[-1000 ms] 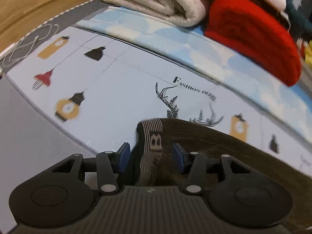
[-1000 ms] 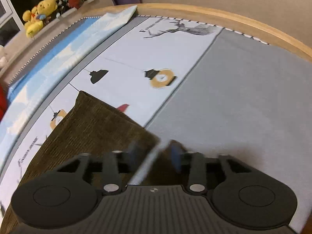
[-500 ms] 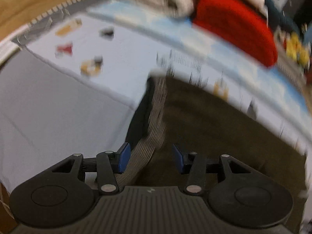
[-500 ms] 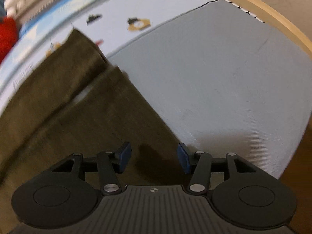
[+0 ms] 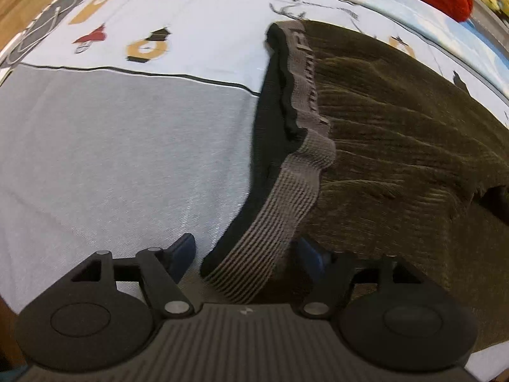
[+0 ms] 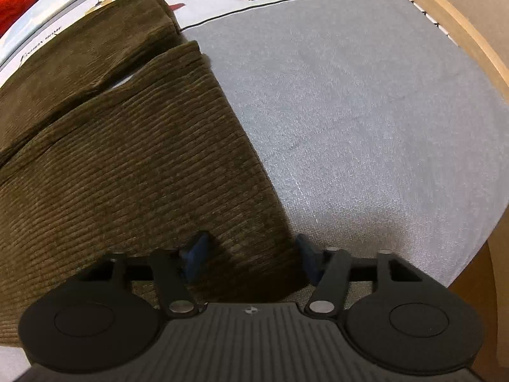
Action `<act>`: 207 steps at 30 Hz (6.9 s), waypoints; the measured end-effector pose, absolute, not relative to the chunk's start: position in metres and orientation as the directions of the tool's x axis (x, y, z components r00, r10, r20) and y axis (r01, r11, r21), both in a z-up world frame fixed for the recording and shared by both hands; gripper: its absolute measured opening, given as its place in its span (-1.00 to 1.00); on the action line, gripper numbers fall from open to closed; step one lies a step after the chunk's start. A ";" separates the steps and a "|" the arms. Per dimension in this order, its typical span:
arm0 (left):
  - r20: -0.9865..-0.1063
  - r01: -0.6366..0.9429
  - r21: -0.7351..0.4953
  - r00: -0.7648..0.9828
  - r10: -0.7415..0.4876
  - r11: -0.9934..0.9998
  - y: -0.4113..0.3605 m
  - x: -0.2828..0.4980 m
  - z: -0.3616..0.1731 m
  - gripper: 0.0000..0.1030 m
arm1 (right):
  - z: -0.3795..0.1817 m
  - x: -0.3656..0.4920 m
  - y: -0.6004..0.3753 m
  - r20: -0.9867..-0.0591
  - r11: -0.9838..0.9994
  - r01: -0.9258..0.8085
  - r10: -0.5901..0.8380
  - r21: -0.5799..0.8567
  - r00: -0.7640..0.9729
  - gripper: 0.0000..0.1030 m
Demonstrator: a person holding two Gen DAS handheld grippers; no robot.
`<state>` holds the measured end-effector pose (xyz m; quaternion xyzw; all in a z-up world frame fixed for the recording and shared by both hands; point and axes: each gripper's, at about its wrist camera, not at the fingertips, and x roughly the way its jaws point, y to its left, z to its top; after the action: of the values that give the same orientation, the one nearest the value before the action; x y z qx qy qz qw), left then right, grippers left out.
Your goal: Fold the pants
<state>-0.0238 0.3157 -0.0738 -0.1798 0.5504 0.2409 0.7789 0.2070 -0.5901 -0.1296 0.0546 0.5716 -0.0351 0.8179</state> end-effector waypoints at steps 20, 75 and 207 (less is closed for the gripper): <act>-0.959 -0.374 0.157 0.163 0.231 0.914 0.287 -0.030 -0.083 -0.38 | -0.121 0.215 -0.585 -0.906 0.993 0.114 -0.039 0.010 0.422 -0.67; -0.758 -0.459 0.048 0.561 0.332 0.887 0.213 0.063 0.008 0.45 | 0.006 0.207 -0.400 -0.550 0.974 -0.199 0.227 0.111 0.804 0.17; -0.826 -0.184 0.060 0.542 0.152 0.981 0.309 0.241 -0.092 -0.61 | -0.009 0.268 -0.181 -0.654 0.892 -0.449 0.309 -0.053 0.691 0.12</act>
<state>0.2410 0.3093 -0.0921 -0.0167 0.4686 0.0957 0.8780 0.2679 -0.1809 -0.0087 -0.1050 0.3341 0.2076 0.9134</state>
